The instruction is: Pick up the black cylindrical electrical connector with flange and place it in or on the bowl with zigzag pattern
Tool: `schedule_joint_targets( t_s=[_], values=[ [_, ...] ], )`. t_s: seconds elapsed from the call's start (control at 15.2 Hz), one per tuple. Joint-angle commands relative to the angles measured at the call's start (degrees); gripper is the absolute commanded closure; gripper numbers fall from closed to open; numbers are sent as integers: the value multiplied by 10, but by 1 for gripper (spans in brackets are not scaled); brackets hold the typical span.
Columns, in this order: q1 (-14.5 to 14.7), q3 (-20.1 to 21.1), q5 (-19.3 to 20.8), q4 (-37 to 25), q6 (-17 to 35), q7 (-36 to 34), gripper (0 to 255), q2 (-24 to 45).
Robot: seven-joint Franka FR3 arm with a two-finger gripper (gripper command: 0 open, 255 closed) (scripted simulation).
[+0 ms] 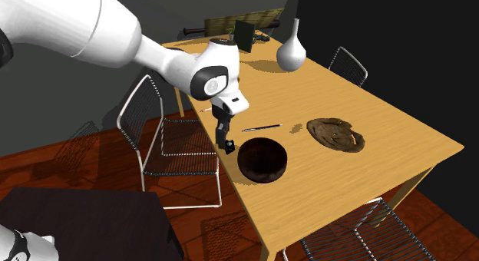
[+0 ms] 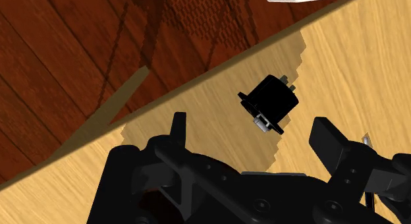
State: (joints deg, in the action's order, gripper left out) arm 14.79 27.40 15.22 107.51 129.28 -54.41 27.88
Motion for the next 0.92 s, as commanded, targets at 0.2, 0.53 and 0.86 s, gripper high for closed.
schedule_joint_targets(
  t_s=[0.2,0.53,0.86],
  values=[
    [31,-17,26,-57,9,-21,0,68],
    [38,-27,39,-55,35,-29,0,93],
    [39,-28,40,-55,38,-30,0,96]
  ],
)
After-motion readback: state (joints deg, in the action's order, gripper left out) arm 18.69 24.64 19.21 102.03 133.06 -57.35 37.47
